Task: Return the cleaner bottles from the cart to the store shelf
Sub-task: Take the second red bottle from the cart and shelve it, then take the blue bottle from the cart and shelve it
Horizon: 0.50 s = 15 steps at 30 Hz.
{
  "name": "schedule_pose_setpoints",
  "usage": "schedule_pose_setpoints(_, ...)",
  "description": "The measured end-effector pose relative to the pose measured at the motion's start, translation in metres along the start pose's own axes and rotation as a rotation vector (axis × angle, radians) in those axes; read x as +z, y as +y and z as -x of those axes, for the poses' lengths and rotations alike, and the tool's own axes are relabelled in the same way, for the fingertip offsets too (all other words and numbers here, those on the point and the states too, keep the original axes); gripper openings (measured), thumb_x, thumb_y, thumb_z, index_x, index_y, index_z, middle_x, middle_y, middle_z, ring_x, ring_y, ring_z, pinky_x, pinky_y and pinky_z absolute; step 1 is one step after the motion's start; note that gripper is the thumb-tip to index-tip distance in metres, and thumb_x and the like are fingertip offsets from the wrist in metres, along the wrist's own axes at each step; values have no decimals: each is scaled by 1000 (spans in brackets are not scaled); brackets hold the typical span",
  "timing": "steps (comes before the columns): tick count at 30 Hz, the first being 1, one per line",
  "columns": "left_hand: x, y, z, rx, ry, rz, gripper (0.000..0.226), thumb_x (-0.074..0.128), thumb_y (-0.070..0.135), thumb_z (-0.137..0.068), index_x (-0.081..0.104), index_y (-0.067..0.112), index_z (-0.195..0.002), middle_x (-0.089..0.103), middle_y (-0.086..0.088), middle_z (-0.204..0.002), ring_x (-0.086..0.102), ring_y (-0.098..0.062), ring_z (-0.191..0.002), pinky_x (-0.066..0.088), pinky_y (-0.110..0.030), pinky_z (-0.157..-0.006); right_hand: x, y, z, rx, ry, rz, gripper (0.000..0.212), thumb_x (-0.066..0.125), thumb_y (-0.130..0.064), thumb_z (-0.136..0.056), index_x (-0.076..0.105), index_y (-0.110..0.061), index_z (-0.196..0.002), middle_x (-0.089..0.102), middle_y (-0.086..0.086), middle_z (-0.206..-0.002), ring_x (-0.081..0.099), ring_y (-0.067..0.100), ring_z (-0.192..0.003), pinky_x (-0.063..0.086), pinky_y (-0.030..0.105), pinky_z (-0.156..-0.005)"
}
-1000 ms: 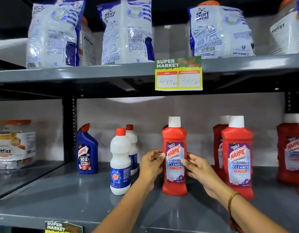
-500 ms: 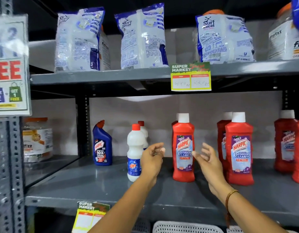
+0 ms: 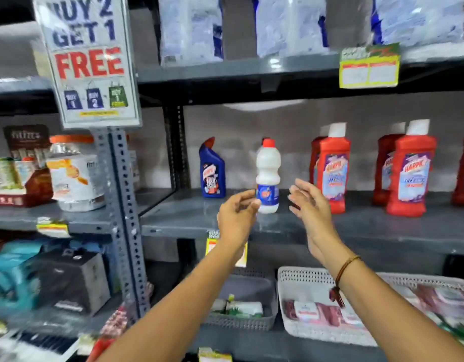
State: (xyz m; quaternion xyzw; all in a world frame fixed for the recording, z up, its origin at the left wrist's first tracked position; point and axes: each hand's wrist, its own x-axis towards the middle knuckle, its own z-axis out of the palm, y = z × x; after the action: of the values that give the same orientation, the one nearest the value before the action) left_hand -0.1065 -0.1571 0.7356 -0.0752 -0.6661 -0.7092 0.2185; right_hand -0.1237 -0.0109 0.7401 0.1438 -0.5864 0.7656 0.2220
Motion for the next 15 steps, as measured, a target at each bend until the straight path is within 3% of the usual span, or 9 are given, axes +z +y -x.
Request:
schedule_pose_setpoints(3,-31,-42,24,-86,-1,-58,25,65,14,-84,66,13,-109,68,1,-85,63,-14,-81,54,-37,-80,14,39,41,108,-99,79,25,56,-15,-90,60,-18,-114,65,-8,-96,61,8,-89,48,22,-75)
schedule_pose_setpoints(7,-63,-128,67,-266,34,-192,28,68,20,-81,68,8,-107,72,-12,-93,67,-23,-86,57,-40,-80,8,113,97,330,-188,147,17,57,-15,-89,67,-21,-101,69,2,-94,65,12,-85,50,24,-73)
schedule_pose_setpoints(10,-88,-198,113,-439,57,-219,20,63,19,-86,68,10,-103,72,-9,-92,68,-20,-86,57,-35,-78,-11,178,147,537,-223,186,14,59,-15,-89,69,-22,-96,72,-2,-87,66,14,-81,51,22,-69)
schedule_pose_setpoints(13,-118,-284,175,-685,59,-248,5,60,24,-82,63,24,-78,70,19,-63,64,4,-64,54,-20,-69,-41,267,211,805,-255,274,14,60,-21,-88,69,-23,-98,72,3,-96,67,16,-86,51,24,-74)
schedule_pose_setpoints(15,-139,-355,224,-870,103,-300,14,59,34,-71,64,21,-72,67,13,-55,61,-6,-58,52,-29,-68,-62,323,257,982,-273,342,18,60,-21,-88,68,-20,-104,70,6,-100,66,18,-88,48,25,-74)
